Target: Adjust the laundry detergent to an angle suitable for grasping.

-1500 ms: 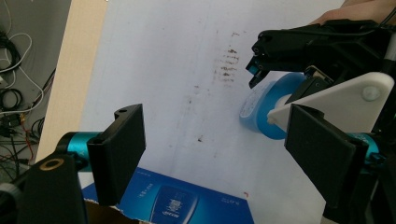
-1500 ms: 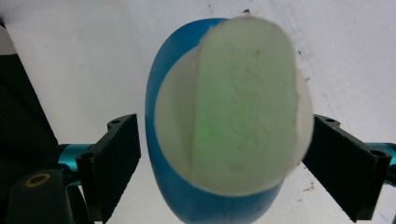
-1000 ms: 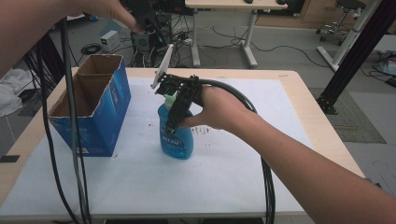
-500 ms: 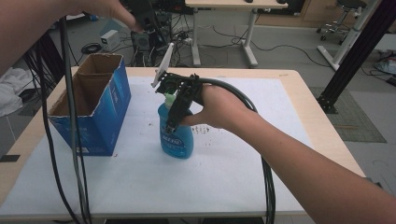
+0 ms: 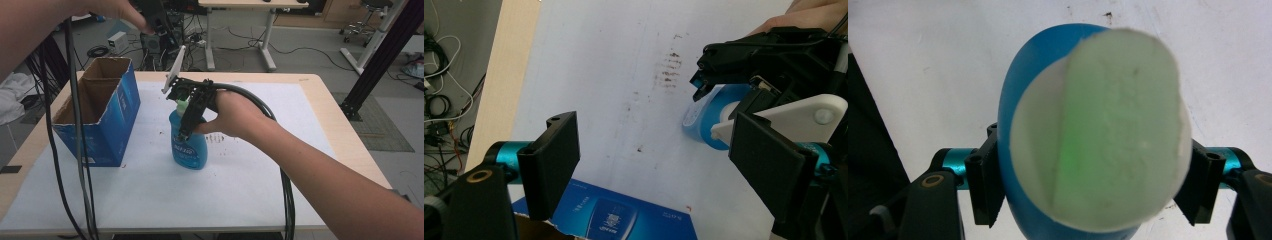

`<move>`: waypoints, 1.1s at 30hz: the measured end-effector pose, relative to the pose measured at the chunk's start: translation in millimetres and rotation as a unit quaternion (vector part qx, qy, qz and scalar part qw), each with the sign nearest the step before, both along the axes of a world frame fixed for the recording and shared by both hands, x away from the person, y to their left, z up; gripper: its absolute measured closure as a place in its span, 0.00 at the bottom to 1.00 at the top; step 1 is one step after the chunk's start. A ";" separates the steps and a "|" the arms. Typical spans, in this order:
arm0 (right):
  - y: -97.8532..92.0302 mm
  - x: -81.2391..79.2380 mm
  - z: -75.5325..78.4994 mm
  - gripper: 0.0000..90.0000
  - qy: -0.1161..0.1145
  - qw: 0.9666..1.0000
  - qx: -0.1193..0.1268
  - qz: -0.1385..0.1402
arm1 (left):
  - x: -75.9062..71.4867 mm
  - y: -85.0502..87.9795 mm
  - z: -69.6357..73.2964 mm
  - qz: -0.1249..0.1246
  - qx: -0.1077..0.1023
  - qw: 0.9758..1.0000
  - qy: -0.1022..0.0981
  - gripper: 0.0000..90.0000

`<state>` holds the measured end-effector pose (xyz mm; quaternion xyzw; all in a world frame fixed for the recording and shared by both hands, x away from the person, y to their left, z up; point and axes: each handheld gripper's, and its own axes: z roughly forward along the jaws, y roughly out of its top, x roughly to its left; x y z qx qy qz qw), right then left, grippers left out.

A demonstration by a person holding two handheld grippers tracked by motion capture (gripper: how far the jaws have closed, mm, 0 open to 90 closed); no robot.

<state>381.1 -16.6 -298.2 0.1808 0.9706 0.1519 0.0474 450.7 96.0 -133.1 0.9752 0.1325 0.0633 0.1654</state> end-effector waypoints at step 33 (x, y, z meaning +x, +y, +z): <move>-5.6 -4.0 2.5 0.42 -0.006 0.999 0.013 0.046 | -0.1 3.9 0.4 0.002 0.002 1.000 0.001 0.23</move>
